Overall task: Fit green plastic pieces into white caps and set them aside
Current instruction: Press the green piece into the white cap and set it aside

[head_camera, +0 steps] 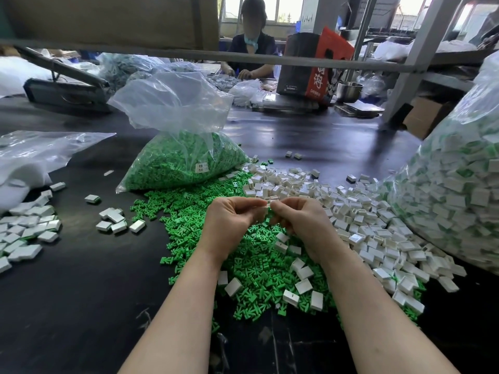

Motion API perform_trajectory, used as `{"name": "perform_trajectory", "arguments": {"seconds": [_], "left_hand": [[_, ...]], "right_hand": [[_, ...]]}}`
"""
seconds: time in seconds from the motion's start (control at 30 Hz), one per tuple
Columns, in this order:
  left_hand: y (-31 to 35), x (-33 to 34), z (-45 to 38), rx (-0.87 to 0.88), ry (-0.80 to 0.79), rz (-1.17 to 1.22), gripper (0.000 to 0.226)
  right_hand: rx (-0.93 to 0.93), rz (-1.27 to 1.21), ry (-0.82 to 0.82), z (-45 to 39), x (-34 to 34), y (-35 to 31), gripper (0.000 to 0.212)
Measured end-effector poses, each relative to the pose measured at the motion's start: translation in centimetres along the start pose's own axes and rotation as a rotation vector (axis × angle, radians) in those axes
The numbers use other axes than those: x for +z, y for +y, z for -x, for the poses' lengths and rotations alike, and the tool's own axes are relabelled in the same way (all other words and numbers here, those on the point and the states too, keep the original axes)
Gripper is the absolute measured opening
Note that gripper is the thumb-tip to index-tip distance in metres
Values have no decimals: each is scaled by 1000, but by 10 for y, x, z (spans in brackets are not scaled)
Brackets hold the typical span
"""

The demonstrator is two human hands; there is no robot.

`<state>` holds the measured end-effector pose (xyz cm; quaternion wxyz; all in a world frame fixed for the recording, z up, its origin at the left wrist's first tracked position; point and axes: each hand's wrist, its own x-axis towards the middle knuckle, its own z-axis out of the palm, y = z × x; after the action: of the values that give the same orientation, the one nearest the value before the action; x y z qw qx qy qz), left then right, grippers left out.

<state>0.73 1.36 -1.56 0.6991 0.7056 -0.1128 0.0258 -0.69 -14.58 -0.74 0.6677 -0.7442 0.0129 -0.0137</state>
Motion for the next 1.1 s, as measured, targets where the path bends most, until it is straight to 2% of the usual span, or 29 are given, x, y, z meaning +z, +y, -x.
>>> {"name": "perform_trajectory", "arguments": {"seconds": [0.1,0.33,0.57,1.1], "left_hand": [[-1,-1,-2,-27,2,53,16],[-1,-5,-3,-155,-25,224,12],[-2,-6,-3,-153,-44,225,12],[-3,-5,-3,-165,-27,244,13]], "right_hand": [[42,-122,23,1,-2,-1,4],[-59,-159,88,2,0,-2,9],[-129,-151,86,0,2,0,10],[-165,-137,59,0,1,1,10]]}}
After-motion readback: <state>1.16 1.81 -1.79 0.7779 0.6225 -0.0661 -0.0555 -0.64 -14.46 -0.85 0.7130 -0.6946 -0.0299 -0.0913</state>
